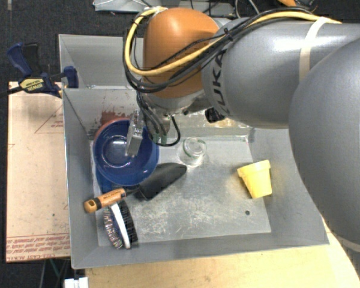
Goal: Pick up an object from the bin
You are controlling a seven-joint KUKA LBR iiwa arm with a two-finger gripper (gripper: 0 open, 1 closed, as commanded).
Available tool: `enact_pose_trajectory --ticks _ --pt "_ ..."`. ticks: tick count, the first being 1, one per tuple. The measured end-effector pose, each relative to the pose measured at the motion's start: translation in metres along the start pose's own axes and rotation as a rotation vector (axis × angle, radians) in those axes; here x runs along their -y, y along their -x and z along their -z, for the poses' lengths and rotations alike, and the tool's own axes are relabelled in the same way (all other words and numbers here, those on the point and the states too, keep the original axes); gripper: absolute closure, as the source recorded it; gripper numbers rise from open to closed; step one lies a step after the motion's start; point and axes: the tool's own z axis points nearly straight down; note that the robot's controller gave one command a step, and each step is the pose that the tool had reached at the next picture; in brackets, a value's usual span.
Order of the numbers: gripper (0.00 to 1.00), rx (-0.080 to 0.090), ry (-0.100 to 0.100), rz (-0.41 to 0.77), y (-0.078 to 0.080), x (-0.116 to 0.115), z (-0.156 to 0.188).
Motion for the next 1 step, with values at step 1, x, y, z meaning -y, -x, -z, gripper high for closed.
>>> enact_pose_trajectory --ticks 1 --pt "0.00 -0.033 -0.009 0.218 -0.0398 -0.0050 -0.0799"
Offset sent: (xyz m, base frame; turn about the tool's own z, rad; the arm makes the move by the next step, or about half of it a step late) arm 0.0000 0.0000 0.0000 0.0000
